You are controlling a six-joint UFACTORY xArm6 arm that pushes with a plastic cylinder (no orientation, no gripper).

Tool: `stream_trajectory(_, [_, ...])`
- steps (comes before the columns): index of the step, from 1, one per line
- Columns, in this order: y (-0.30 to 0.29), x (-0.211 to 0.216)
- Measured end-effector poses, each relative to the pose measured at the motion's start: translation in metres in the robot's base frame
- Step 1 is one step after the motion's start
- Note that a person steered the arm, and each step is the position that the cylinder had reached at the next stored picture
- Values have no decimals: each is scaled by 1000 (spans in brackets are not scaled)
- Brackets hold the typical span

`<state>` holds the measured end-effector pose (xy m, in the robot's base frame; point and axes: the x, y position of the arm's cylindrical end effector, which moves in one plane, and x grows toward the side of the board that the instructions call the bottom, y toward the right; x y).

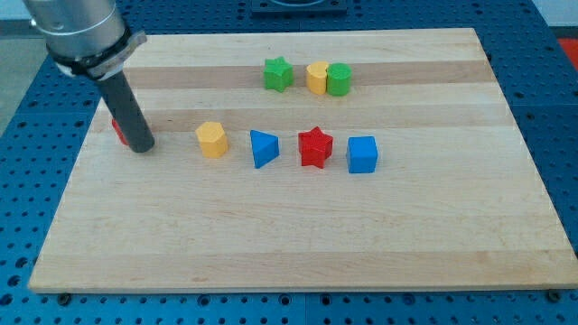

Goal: Push the red circle towards up

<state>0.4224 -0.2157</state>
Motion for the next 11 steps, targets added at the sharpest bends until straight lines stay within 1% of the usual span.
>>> stream_trajectory(1, [0, -16])
stream_trajectory(2, [6, 1])
stream_trajectory(3, [-21, 20])
stream_trajectory(4, [-64, 17])
stream_trajectory(6, [-38, -24])
stream_trajectory(8, [16, -63])
stream_trajectory(9, [21, -76])
stream_trajectory(10, [-11, -75])
stream_trajectory(11, [-17, -90])
